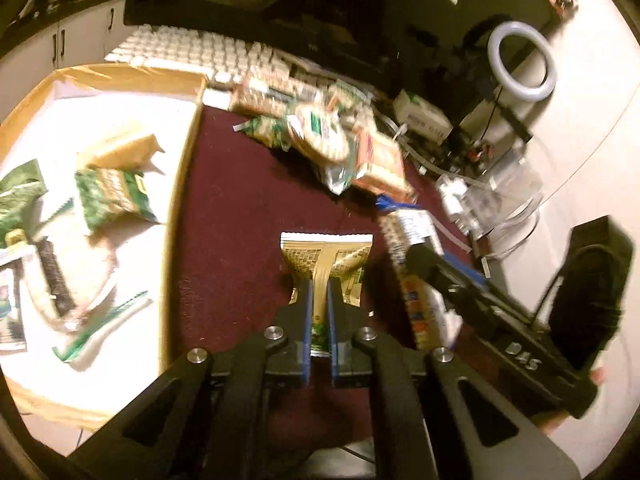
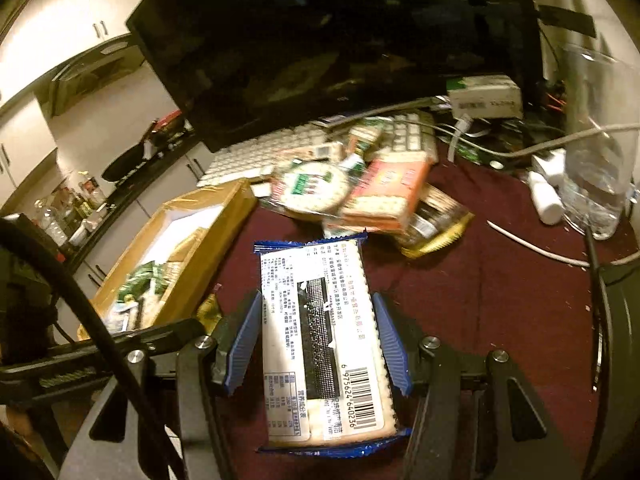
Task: Organize snacks
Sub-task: 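Carry both packs over the cardboard box and open both tools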
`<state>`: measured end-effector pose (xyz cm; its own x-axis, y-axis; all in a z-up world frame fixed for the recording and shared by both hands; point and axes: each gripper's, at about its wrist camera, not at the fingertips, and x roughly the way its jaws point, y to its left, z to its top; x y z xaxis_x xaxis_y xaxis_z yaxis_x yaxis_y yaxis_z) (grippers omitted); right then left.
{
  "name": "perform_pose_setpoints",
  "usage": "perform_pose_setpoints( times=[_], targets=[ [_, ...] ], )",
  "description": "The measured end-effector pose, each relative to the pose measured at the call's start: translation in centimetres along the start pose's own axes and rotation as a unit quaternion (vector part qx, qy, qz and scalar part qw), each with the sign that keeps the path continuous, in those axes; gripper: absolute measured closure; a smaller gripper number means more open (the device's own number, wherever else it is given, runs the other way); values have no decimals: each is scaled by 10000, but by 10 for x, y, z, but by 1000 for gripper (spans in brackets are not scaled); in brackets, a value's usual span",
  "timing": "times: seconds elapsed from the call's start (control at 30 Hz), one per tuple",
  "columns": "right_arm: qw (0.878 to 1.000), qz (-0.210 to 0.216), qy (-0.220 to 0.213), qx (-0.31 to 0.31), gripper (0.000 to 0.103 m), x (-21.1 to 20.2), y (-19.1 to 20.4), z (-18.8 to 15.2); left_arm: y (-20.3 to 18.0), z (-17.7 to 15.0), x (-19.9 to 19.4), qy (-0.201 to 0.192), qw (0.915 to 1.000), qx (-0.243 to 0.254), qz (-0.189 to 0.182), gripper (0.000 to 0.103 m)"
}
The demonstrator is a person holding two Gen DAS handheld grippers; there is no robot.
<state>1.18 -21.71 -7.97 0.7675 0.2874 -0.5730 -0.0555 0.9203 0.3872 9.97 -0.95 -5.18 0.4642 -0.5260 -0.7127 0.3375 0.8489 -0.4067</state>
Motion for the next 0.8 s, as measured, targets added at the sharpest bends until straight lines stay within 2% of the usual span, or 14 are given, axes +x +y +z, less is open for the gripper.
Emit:
perform_pose_setpoints(
  times=[0.17,0.3,0.43,0.6,0.8],
  targets=[
    [9991,391,106,-143,47,15,26,8,18,17,-48,-485,9985,-230,-88,95],
    [9968,688,210,-340,47,38,53,18,50,35,-79,-922,9941,-551,177,95],
    [9938,834,437,-594,47,68,85,37,85,51,-91,-1171,9874,-885,589,95],
    [9907,967,649,-708,47,100,115,56,130,71,-81,-1183,9813,-1282,809,95],
    [9865,928,944,-962,47,153,146,84,165,81,-60,-986,9775,-1627,908,95]
  ],
)
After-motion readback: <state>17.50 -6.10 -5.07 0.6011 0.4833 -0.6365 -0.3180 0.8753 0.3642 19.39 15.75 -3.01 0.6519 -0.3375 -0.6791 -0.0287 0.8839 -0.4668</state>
